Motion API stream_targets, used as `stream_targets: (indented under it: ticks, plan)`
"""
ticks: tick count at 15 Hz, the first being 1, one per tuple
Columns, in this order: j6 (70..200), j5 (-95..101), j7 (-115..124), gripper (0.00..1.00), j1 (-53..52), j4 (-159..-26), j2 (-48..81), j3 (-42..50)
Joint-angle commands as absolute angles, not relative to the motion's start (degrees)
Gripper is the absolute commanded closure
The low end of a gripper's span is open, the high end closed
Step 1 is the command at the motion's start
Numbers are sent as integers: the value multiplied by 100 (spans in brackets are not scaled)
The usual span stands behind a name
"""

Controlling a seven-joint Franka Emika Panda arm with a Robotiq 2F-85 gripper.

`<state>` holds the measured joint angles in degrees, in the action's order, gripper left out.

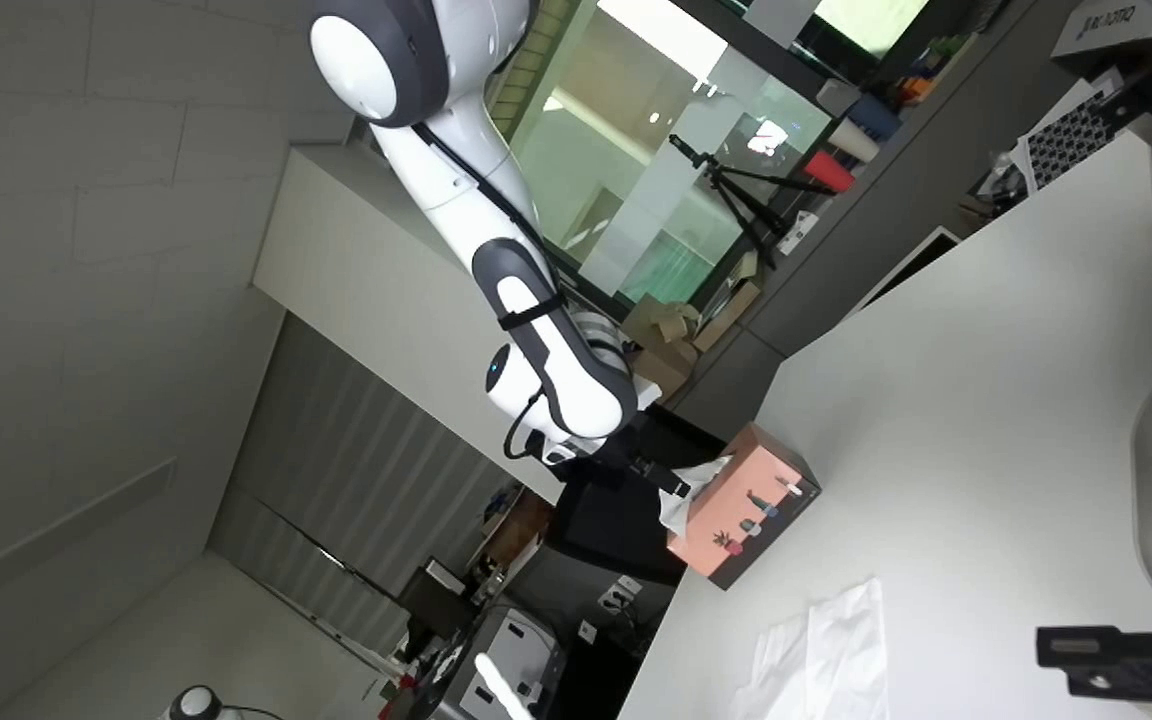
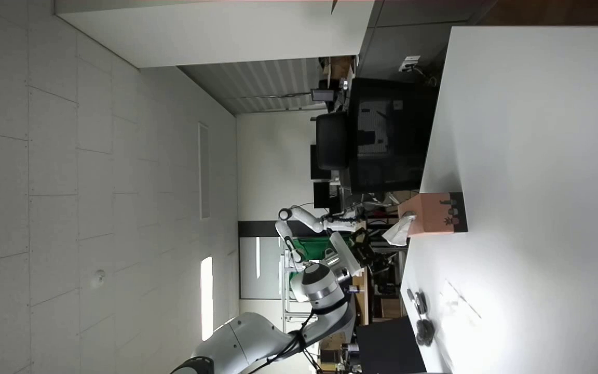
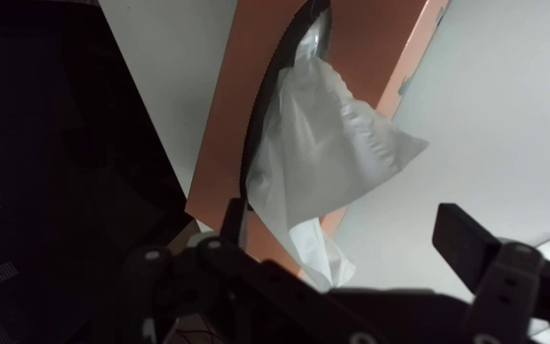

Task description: Take three pieces of tissue from the tissue box and put them on the table

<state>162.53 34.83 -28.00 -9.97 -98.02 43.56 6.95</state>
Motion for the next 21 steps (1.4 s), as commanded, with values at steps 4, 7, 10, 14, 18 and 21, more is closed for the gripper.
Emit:
stream_targets:
  ticks: [4, 7, 10, 14, 18, 21]
  plan:
    - [16369, 3430, -2487, 0, -768, -9495, 4647, 543]
    - [16367, 3320, -2500, 33, -719, -9405, 4781, 469]
    - [16365, 3280, -2492, 55, -752, -9349, 4862, 454]
    - [16352, 3280, -2474, 83, -844, -9364, 4847, 486]
    - [16362, 3315, -2491, 100, -906, -9442, 4747, 485]
    - [16289, 3296, -2564, 100, -911, -9512, 4630, 405]
